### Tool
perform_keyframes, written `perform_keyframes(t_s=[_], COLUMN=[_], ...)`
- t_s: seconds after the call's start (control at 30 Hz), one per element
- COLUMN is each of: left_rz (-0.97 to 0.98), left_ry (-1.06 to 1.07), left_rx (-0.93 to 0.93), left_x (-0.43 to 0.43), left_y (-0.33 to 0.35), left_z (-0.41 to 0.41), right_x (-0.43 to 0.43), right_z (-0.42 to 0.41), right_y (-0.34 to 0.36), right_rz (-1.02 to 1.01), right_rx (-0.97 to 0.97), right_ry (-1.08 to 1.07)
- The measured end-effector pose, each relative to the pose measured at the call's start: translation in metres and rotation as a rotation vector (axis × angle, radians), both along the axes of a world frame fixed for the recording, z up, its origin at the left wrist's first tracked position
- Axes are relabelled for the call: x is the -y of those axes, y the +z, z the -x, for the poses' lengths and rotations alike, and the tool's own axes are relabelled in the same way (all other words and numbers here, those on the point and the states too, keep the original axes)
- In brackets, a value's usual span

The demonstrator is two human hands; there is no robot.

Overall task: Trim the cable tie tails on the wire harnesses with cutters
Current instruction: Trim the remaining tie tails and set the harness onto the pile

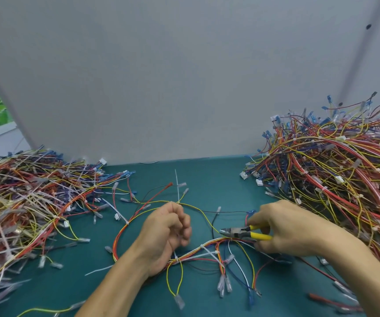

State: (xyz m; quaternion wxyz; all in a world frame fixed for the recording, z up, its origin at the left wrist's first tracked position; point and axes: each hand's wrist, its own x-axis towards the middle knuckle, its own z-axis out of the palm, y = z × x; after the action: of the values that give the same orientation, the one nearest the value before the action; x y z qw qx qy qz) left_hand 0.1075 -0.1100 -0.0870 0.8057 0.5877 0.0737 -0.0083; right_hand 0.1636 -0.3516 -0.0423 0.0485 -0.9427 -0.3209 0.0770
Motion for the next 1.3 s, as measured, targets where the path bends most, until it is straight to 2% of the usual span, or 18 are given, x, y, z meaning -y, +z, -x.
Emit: perform_keyframes(t_s=[0.07, 0.2, 0.23, 0.3, 0.43, 0.6, 1.3], left_rz=[-0.165, -0.928, -1.058, -1.172, -1.187, -1.050, -1.058], left_ry=[-0.035, -0.171, -0.204, -0.250, -0.214, -0.160, -0.154], left_rx=[0.037, 0.227, 0.271, 0.331, 0.374, 0.251, 0.255], left_x=[0.001, -0.003, -0.003, -0.003, -0.001, 0.000, -0.006], left_y=[0.000, -0.004, -0.004, -0.006, -0.008, -0.010, -0.012], left_z=[0.003, 0.007, 0.007, 0.008, 0.007, 0.002, -0.002], right_x=[-0.001, -0.006, -0.007, -0.009, -0.011, -0.014, -0.030], right_z=[0.001, 0.003, 0.003, 0.004, 0.004, 0.003, 0.011], right_y=[0.000, -0.001, -0.002, -0.003, -0.005, -0.009, -0.023], right_rz=[0.017, 0.023, 0.026, 0.044, 0.048, 0.024, 0.058], right_rx=[0.003, 0.013, 0.024, 0.053, 0.085, 0.138, 0.208], right_ry=[0.009, 0.025, 0.033, 0.050, 0.061, 0.066, 0.051])
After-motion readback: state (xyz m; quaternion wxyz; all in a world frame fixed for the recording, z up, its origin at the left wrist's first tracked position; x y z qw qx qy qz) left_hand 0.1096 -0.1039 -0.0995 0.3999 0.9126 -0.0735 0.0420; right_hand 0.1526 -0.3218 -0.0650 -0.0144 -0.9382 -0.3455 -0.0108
